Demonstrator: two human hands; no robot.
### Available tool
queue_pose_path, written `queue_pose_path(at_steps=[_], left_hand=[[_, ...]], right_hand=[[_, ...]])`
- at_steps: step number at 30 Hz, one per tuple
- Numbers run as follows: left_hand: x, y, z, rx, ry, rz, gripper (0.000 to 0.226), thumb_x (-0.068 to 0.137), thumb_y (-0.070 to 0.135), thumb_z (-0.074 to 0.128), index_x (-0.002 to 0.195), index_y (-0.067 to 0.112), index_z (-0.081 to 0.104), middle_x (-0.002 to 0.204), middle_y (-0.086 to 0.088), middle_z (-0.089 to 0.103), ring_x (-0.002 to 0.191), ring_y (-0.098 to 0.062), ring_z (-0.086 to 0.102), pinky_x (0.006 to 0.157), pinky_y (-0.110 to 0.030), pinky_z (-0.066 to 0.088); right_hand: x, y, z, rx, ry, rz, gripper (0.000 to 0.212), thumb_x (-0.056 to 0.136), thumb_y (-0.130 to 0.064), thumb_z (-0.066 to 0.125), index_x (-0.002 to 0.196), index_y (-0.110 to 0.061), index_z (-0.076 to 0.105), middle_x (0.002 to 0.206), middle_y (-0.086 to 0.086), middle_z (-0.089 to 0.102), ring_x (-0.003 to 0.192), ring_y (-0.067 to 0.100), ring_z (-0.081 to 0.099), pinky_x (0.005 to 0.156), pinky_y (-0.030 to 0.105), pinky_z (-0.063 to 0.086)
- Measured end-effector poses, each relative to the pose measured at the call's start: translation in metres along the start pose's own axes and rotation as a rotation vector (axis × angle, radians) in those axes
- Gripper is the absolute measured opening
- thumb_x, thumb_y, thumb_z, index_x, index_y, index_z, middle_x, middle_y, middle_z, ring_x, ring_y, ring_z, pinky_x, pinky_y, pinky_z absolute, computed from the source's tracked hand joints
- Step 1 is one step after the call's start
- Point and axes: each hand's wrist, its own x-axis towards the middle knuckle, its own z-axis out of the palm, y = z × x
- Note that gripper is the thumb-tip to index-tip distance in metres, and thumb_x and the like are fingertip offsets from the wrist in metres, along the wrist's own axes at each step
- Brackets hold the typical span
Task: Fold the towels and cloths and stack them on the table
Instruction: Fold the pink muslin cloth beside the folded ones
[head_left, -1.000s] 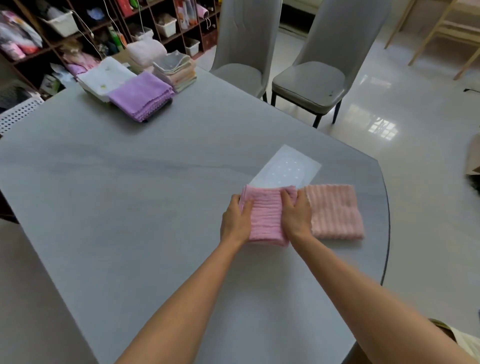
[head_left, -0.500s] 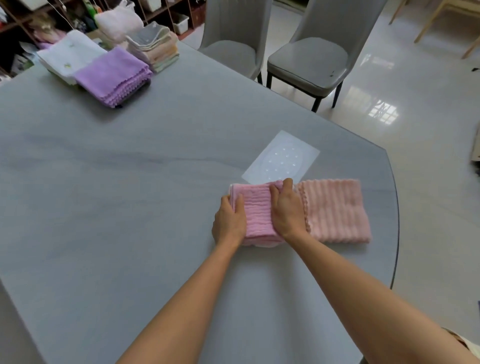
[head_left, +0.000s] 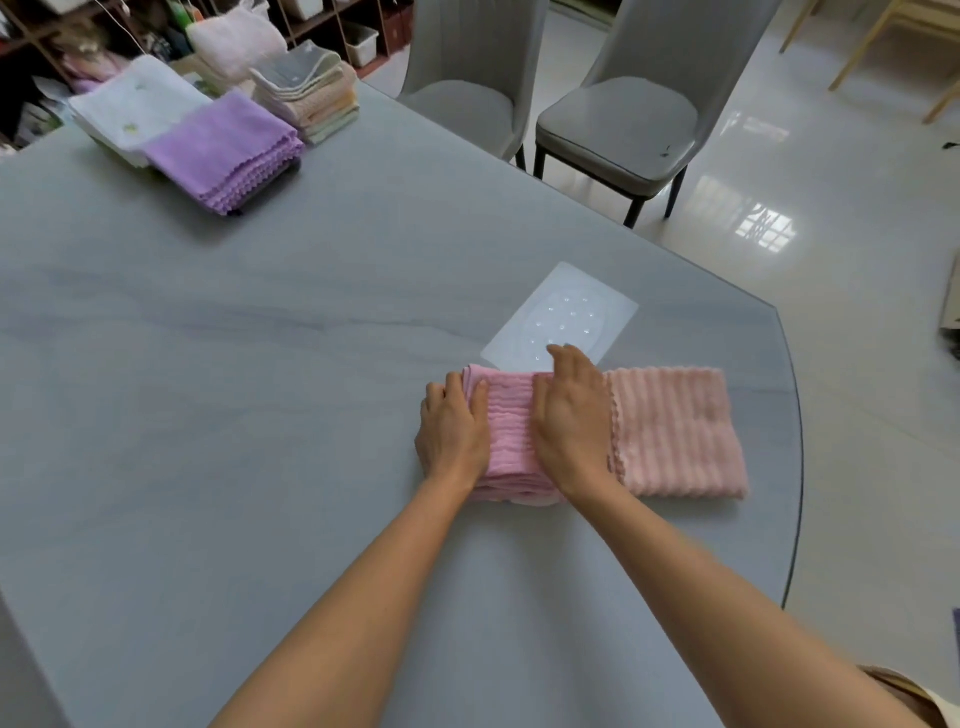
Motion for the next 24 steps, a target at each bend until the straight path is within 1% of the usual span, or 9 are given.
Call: queue_pose_path(at_steps=[3, 5, 8, 11, 14, 18, 21, 22, 24], left_hand=[[0.0, 0.002, 0.004, -0.016, -0.02, -0.029, 0.041, 0.102, 0.04, 0.03, 0.126, 0.01, 0.042, 0.131, -0.015, 0.043, 0.121, -0.032, 0.042, 0.094, -0.04, 0.036], [-0.002, 0.0, 0.006, -0.039, -0.057, -0.08, 0.047, 0.101, 0.043, 0.03, 0.133, 0.008, 0.037, 0.137, -0.017, 0.041, 0.123, -0.035, 0.042, 0.098, -0.041, 0.035], [0.001, 0.003, 0.006, 0.012, -0.114, -0.132, 0.057, 0.1, 0.05, 0.028, 0.128, 0.003, 0.04, 0.134, -0.019, 0.044, 0.12, -0.037, 0.047, 0.095, -0.043, 0.039], [-0.001, 0.003, 0.008, 0.194, -0.074, -0.074, 0.052, 0.101, 0.049, 0.026, 0.122, 0.004, 0.043, 0.128, -0.016, 0.048, 0.116, -0.035, 0.05, 0.087, -0.043, 0.042], [-0.003, -0.005, 0.013, 0.27, -0.016, -0.034, 0.048, 0.101, 0.046, 0.026, 0.119, 0.006, 0.045, 0.124, -0.014, 0.05, 0.112, -0.032, 0.051, 0.081, -0.043, 0.043], [0.017, -0.005, 0.011, 0.238, 0.006, 0.004, 0.051, 0.101, 0.047, 0.028, 0.12, 0.003, 0.045, 0.127, -0.016, 0.05, 0.113, -0.034, 0.051, 0.084, -0.042, 0.042], [0.025, -0.014, 0.009, -0.007, -0.168, -0.128, 0.068, 0.092, 0.058, 0.044, 0.124, -0.001, 0.048, 0.129, -0.019, 0.052, 0.116, -0.036, 0.053, 0.093, -0.04, 0.043], [0.024, -0.016, 0.006, -0.173, -0.245, -0.212, 0.077, 0.083, 0.065, 0.054, 0.121, -0.002, 0.054, 0.124, -0.019, 0.058, 0.112, -0.034, 0.058, 0.094, -0.039, 0.047], [0.016, -0.017, -0.003, -0.454, -0.334, -0.356, 0.093, 0.051, 0.073, 0.071, 0.109, 0.001, 0.065, 0.107, -0.014, 0.069, 0.096, -0.027, 0.067, 0.087, -0.04, 0.055]], right_hand=[[-0.01, 0.001, 0.011, -0.18, -0.216, -0.04, 0.06, 0.094, -0.043, 0.012, 0.151, -0.026, 0.022, 0.161, 0.003, 0.007, 0.148, 0.024, 0.002, 0.119, 0.042, 0.003], [-0.019, 0.014, 0.02, -0.226, -0.29, -0.027, 0.066, 0.091, -0.053, 0.002, 0.152, -0.031, 0.012, 0.161, -0.003, -0.005, 0.147, 0.025, -0.009, 0.119, 0.044, 0.0], [-0.016, 0.023, 0.025, -0.154, -0.217, -0.041, 0.073, 0.087, -0.057, -0.001, 0.152, -0.03, 0.017, 0.161, -0.003, -0.001, 0.147, 0.028, -0.007, 0.12, 0.044, 0.005], [-0.011, 0.022, 0.034, -0.129, -0.158, -0.06, 0.068, 0.091, -0.054, 0.008, 0.15, -0.025, 0.025, 0.16, 0.001, 0.008, 0.147, 0.032, 0.0, 0.118, 0.042, 0.005], [-0.017, 0.023, 0.044, -0.146, -0.12, -0.106, 0.065, 0.096, -0.053, 0.012, 0.148, -0.02, 0.031, 0.159, 0.005, 0.014, 0.146, 0.035, 0.008, 0.117, 0.038, 0.004], [0.002, 0.021, 0.051, -0.167, -0.184, -0.086, 0.068, 0.093, -0.052, 0.008, 0.151, -0.02, 0.024, 0.16, 0.006, 0.011, 0.147, 0.035, 0.003, 0.12, 0.041, 0.002], [-0.004, 0.021, 0.044, -0.175, -0.285, -0.091, 0.068, 0.091, -0.055, 0.005, 0.153, -0.025, 0.009, 0.161, 0.001, -0.001, 0.148, 0.029, -0.006, 0.12, 0.045, 0.002], [-0.009, 0.022, 0.038, -0.122, -0.305, -0.102, 0.066, 0.092, -0.053, 0.01, 0.153, -0.026, 0.007, 0.161, 0.0, -0.002, 0.148, 0.027, -0.007, 0.12, 0.044, 0.001], [-0.015, 0.021, 0.019, 0.037, -0.246, -0.141, 0.065, 0.094, -0.046, 0.027, 0.153, -0.022, 0.014, 0.161, 0.004, 0.008, 0.148, 0.024, 0.001, 0.12, 0.041, 0.004]])
